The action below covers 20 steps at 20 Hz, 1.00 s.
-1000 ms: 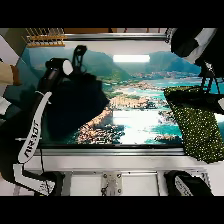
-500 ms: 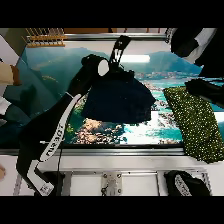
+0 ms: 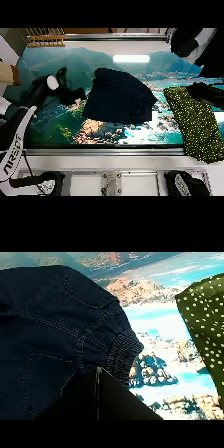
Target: Fold the clothes and pants, and hang the long-sleeved shirts on hangers.
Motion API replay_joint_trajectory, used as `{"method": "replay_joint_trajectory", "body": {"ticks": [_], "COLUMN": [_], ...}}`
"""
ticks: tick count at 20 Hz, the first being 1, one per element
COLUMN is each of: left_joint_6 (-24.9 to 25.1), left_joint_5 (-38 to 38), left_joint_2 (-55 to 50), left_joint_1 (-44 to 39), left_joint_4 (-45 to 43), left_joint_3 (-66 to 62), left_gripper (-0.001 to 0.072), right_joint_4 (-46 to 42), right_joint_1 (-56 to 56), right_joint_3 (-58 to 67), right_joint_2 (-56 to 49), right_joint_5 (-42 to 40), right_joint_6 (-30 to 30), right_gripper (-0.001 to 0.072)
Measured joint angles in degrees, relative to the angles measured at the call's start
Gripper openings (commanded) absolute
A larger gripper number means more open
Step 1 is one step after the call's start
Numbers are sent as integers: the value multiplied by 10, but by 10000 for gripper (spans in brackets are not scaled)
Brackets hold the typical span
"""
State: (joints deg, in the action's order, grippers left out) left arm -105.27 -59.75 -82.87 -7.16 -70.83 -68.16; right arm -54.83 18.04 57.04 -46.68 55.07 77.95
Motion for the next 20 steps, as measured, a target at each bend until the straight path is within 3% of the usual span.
{"method": "replay_joint_trajectory", "body": {"ticks": [5,10,11,12,13,16,17,18,19,20], "left_joint_6": [34,78,81,85,86,90,90,92,92,92], "left_joint_5": [68,109,112,116,116,116,112,109,106,103], "left_joint_2": [6,-46,-58,-70,-79,-89,-86,-80,-70,-57], "left_joint_1": [72,57,49,40,34,23,21,19,16,12], "left_joint_4": [158,257,264,265,265,251,239,224,208,192], "left_joint_3": [165,163,151,139,128,99,94,92,93,101], "left_gripper": [616,612,429,93,6,5,5,5,5,5], "right_joint_4": [0,3,4,5,4,4,2,-2,-5,-8], "right_joint_1": [0,0,0,0,0,0,0,0,0,0], "right_joint_3": [0,0,0,0,0,-13,-25,-40,-58,-82], "right_joint_2": [0,0,0,0,0,0,-2,-6,-12,-22], "right_joint_5": [9,16,18,21,25,34,37,39,39,39], "right_joint_6": [0,0,0,0,0,7,21,34,47,58], "right_gripper": [50,51,51,50,51,61,152,416,563,579]}}
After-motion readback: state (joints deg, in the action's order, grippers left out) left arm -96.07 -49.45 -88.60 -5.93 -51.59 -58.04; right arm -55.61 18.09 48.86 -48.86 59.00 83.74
